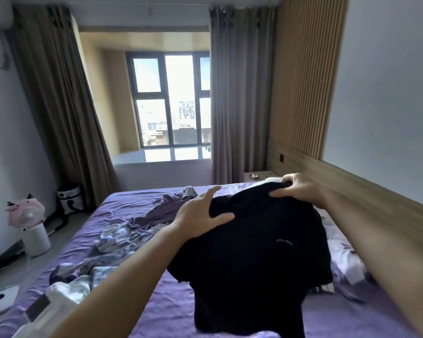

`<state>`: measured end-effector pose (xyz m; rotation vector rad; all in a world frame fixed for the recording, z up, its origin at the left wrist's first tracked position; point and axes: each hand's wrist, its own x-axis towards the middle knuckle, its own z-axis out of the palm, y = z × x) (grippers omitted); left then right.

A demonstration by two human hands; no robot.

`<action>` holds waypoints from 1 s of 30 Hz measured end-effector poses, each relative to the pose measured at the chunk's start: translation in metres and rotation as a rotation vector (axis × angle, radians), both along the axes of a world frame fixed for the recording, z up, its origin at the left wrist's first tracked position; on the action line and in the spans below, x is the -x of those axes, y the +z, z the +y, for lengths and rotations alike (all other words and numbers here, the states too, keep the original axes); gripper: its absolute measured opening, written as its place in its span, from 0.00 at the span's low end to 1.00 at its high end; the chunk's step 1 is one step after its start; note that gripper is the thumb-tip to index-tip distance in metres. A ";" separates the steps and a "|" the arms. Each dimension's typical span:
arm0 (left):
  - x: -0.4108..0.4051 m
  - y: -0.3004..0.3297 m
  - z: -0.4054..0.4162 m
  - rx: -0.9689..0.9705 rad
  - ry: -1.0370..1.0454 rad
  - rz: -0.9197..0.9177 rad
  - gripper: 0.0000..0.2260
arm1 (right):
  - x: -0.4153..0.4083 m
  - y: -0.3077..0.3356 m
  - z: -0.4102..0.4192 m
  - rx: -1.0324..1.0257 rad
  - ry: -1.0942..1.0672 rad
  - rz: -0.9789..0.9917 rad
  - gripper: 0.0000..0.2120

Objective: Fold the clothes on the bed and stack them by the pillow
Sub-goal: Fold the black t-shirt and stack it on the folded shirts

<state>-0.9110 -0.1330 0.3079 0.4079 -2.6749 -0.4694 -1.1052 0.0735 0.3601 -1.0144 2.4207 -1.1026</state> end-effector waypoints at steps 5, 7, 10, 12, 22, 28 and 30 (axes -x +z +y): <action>-0.003 -0.014 0.002 0.123 0.133 0.042 0.27 | -0.013 -0.015 0.013 -0.092 0.060 0.187 0.16; -0.006 -0.014 -0.002 0.105 0.175 0.092 0.16 | -0.017 -0.021 0.019 -0.143 0.123 0.130 0.17; -0.017 -0.018 -0.008 0.240 0.214 0.060 0.12 | -0.024 -0.026 0.028 -0.193 0.229 0.021 0.18; -0.025 -0.023 -0.009 0.200 0.204 0.115 0.12 | -0.028 -0.030 0.031 -0.214 0.311 0.001 0.16; -0.063 -0.011 0.012 0.151 0.260 0.152 0.21 | -0.016 -0.062 0.044 -0.117 0.255 0.271 0.07; -0.078 0.007 0.041 -0.253 0.074 -0.250 0.05 | -0.025 -0.084 0.061 0.183 0.001 0.357 0.07; -0.085 0.001 0.051 -0.122 0.093 -0.220 0.06 | -0.031 -0.089 0.072 0.234 -0.046 0.362 0.07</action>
